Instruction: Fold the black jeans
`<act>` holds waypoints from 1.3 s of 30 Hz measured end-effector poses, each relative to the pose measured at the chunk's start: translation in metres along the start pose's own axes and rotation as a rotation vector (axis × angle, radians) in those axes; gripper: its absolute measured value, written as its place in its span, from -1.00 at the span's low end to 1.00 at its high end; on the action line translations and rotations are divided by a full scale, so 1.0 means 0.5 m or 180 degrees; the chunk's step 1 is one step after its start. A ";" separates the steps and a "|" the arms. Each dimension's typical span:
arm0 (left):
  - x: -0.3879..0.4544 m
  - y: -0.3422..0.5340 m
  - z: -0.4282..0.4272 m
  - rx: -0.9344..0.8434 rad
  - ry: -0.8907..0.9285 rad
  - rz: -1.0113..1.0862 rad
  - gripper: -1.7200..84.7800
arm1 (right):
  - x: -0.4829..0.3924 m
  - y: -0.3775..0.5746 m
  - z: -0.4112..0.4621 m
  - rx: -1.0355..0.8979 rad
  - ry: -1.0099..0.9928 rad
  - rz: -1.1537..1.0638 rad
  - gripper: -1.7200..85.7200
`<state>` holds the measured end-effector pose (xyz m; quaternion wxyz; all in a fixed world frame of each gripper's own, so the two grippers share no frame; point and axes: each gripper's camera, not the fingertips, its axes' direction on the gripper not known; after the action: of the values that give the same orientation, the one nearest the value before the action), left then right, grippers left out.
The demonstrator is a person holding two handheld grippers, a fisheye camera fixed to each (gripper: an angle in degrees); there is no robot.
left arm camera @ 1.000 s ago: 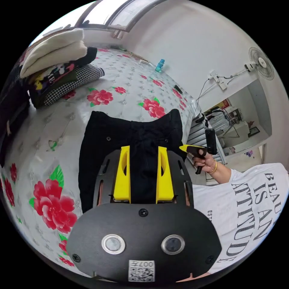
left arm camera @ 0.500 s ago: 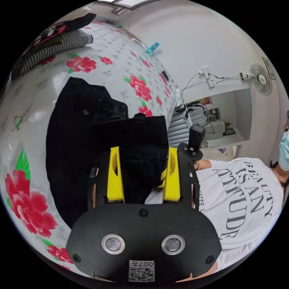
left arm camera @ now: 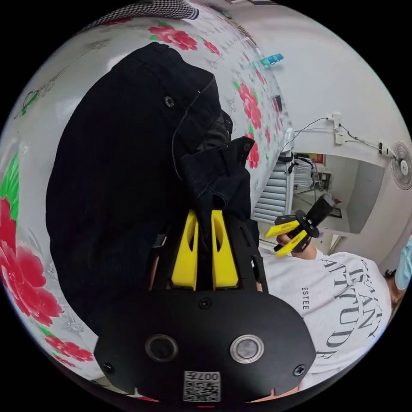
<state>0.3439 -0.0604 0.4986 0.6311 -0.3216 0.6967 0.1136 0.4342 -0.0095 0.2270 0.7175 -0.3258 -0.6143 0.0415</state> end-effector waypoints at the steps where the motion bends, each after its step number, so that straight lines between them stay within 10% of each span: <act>1: -0.007 0.012 -0.020 0.0074 0.0145 -0.0034 -0.85 | 0.026 0.046 -0.036 0.0128 0.0207 0.0239 -0.82; 6: 0.001 0.035 -0.089 0.0291 0.0574 -0.0103 -0.87 | 0.093 0.187 -0.092 0.0058 0.0819 0.0972 -0.77; 10: 0.064 0.017 -0.192 0.1056 0.2210 0.0074 -0.90 | 0.106 0.199 -0.038 -0.0046 0.0798 0.1010 -0.73; 22: 0.540 0.031 -0.775 0.3019 0.2902 0.2224 -0.92 | -0.013 0.001 0.084 0.0001 0.1089 -0.0209 -0.70; 27: 0.636 0.054 -0.996 0.3676 0.2170 0.2145 -0.92 | -0.026 -0.157 0.060 -0.0210 0.1284 -0.0545 -0.80; 32: 0.775 0.281 -1.247 0.4585 0.1186 0.2676 -0.91 | -0.272 -0.249 -0.249 0.1291 0.2062 -0.1304 -0.81; 39: 0.660 0.655 -1.189 0.4789 -0.0837 0.1562 -0.90 | -0.445 -0.227 -0.167 0.1324 0.2035 -0.2254 -0.76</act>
<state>-0.3277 -0.2451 0.2089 0.7126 0.3685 0.5573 -0.2140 0.4179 -0.2356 0.0931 0.8889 0.0549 -0.4158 -0.1842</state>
